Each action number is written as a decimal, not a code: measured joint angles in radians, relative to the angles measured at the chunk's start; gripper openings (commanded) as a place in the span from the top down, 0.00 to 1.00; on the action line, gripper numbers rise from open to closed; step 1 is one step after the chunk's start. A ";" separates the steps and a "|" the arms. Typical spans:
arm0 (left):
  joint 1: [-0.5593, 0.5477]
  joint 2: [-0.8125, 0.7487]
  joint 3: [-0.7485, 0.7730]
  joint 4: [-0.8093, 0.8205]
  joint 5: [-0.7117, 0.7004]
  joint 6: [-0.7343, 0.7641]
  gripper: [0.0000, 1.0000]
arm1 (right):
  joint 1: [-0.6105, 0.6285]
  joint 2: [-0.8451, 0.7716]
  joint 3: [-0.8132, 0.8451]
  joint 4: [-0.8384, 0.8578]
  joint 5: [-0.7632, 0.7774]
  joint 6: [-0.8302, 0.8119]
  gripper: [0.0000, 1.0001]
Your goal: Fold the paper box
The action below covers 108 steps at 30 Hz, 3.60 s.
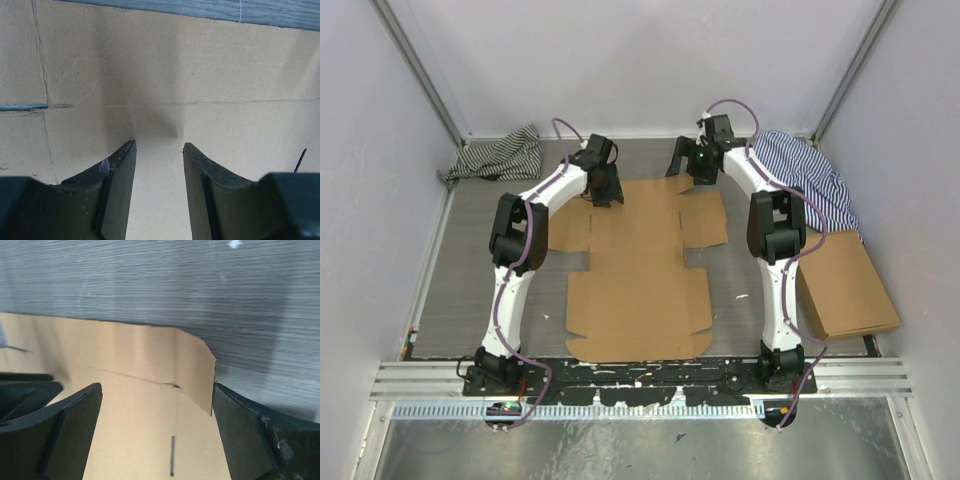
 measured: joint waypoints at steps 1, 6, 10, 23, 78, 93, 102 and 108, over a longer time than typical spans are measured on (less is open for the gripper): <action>0.000 0.000 0.000 0.000 0.000 0.000 0.50 | 0.005 -0.008 0.000 0.001 -0.011 0.003 0.05; 0.000 0.000 0.000 0.000 0.000 0.000 0.50 | 0.056 -0.031 0.000 0.015 -0.042 0.006 0.05; 0.000 0.000 0.000 0.000 0.000 0.000 0.50 | 0.085 -0.031 0.000 0.016 -0.056 0.014 0.05; 0.006 -0.005 -0.004 0.001 -0.002 -0.006 0.48 | 0.074 0.059 0.018 0.058 -0.076 0.049 0.06; 0.215 0.084 0.154 -0.048 -0.037 0.199 0.44 | 0.077 0.083 0.043 0.075 -0.082 0.051 0.07; 0.222 0.075 0.135 -0.019 0.009 0.171 0.45 | 0.077 0.089 0.051 0.076 -0.082 0.052 0.07; 0.212 0.062 0.124 -0.007 0.014 0.151 0.46 | 0.074 0.093 0.061 0.074 -0.058 0.048 0.08; 0.187 0.055 0.130 -0.036 -0.011 0.158 0.47 | 0.076 0.093 0.072 0.056 0.014 0.045 0.10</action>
